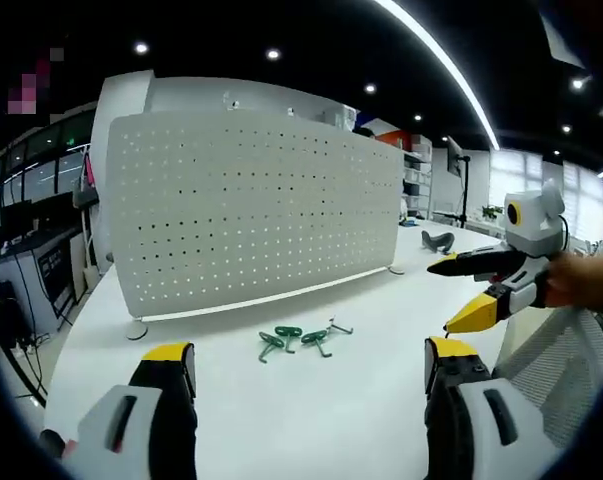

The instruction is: Insert the hook assembly into the mounting plate slot until the hook locks in place.

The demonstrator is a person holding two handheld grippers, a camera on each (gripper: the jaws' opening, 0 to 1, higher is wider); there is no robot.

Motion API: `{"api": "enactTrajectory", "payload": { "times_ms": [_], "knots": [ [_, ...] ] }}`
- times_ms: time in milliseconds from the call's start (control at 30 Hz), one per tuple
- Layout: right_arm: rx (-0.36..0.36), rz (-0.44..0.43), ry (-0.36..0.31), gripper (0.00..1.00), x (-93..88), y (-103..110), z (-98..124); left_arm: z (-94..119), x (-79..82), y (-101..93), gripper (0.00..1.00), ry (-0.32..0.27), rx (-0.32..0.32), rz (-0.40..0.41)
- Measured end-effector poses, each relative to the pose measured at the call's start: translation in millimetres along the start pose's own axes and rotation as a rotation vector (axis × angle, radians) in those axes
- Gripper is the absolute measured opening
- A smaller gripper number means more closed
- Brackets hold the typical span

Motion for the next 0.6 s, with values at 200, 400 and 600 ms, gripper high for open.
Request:
{"api": "enactTrajectory", "payload": {
  "times_ms": [200,400,600],
  "knots": [
    [-0.001,0.000,-0.001,0.93,0.4,0.2,0.4,0.4,1.0,0.0,0.97,-0.005,-0.001,0.002],
    [-0.005,0.001,-0.003,0.92,1.1,-0.4,0.7,0.4,1.4,0.2,0.97,-0.005,0.000,0.003],
    [-0.006,-0.001,-0.008,0.92,1.9,-0.5,1.3,1.0,2.2,0.9,0.97,-0.012,0.004,0.008]
  ]
}}
Point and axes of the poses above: the point that each gripper's makers call its tool centre point, and the gripper's own axes: z roughly backward along the fingers, y roughly to its left, x roughly out of its top, the point moved 10 cm from there along z, roughly backward along the fingers
